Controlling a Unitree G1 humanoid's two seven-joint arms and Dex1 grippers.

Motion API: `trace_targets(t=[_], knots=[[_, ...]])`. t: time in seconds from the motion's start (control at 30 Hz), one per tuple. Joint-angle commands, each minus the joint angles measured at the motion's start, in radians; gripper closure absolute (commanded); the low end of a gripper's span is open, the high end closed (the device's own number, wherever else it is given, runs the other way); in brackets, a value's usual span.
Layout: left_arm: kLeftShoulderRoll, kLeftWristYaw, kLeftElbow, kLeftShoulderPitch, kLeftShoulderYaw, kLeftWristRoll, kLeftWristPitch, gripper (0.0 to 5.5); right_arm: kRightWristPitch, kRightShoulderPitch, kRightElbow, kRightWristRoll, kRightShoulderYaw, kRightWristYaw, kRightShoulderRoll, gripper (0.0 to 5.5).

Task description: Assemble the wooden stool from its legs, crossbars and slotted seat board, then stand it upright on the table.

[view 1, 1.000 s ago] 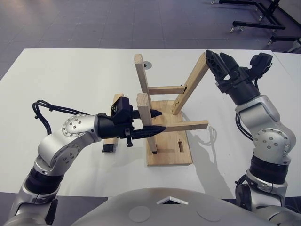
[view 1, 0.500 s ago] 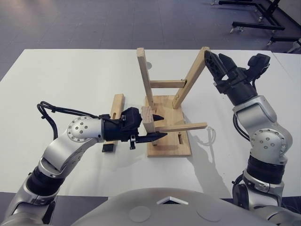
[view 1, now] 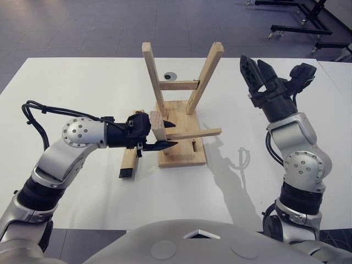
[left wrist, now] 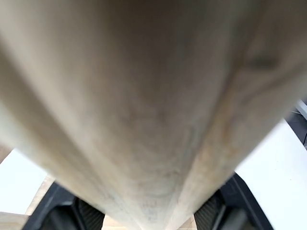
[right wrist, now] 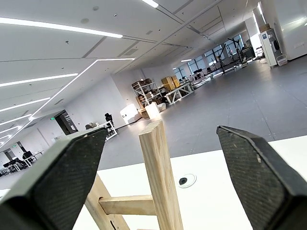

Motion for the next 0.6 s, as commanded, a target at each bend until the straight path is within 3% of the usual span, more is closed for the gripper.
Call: trace_targets(t=[0.03,0.13,0.17,0.47,0.6], knots=[[0.043,0.011,0.089,0.016,-0.019,0.122,0.029,3.46,-0.015,-0.018,0.016,-0.019,0.0,0.011,0.005,1.31],[0.039,0.01,0.133,0.023,-0.016,0.125,0.002,3.46,-0.023,-0.025,0.024,-0.03,0.0,0.019,0.009,1.31],[0.038,0.011,0.151,0.023,-0.01,0.124,-0.01,3.09,-0.025,-0.026,0.027,-0.034,0.001,0.021,0.01,1.31],[0.022,-0.004,0.098,0.038,0.1,0.102,-0.059,1.72,-0.047,-0.018,0.033,-0.047,-0.018,0.033,0.016,1.31],[0.035,-0.009,0.029,0.06,0.137,0.081,-0.044,1.72,-0.054,-0.01,0.032,-0.052,-0.029,0.035,0.016,1.31]])
